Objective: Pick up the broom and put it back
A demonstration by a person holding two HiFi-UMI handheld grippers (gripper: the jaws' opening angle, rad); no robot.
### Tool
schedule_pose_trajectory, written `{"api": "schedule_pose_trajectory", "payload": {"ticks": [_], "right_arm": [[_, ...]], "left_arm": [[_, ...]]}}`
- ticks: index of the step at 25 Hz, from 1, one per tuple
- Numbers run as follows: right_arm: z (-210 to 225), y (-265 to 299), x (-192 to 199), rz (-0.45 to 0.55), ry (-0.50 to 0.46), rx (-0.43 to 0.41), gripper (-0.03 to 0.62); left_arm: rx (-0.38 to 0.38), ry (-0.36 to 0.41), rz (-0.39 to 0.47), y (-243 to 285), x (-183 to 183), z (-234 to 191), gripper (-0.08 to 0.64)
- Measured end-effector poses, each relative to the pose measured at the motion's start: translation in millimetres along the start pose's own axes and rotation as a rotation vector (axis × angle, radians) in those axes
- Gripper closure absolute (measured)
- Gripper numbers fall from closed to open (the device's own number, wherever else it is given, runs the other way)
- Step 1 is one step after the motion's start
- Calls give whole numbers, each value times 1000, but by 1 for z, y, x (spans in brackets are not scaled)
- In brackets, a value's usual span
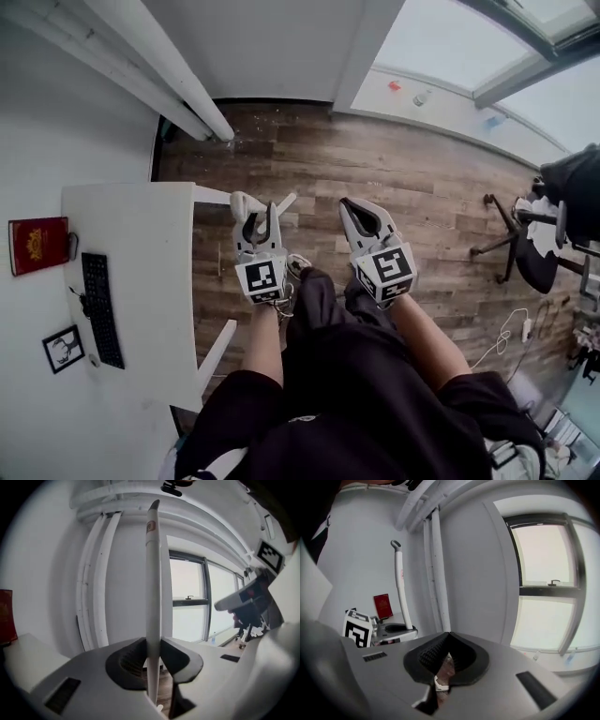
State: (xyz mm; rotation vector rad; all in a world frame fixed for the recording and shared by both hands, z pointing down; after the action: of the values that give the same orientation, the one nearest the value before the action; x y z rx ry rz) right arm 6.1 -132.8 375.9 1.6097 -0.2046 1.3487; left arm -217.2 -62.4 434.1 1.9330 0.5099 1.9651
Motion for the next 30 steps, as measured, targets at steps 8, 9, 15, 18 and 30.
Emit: {"api": "schedule_pose_trajectory", "payload": {"ticks": [8,9,15,18,30], "right_arm": [[37,-44,-14,106,-69,-24,571],[43,-54,-14,119,-84,-21,571],[65,-100,-22,233,-149,16,571],[73,-117,-19,259,-146,35,571],[97,-151,-2,286,-89,92,571]], "left_arm": [[20,-39,79,-39,-80,73,472],[23,-35,86,-40,-88,86,472],[71,46,126,-36,-136,146,472],[94,81,129,-35,-144,168,472],[140,152,100,-31,-147,215,472]]}}
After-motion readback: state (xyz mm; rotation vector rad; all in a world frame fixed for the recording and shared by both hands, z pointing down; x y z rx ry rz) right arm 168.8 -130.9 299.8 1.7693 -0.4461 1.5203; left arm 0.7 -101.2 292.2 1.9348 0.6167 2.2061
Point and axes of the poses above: the fingertips, and each gripper's own axes: y forward along the fingers, z to its right, x out of its underside, the point moved 10 cm from there along -y, backward along the fingers, and after that the axes turned 10 degrees about -z, right-handed, at the moved point
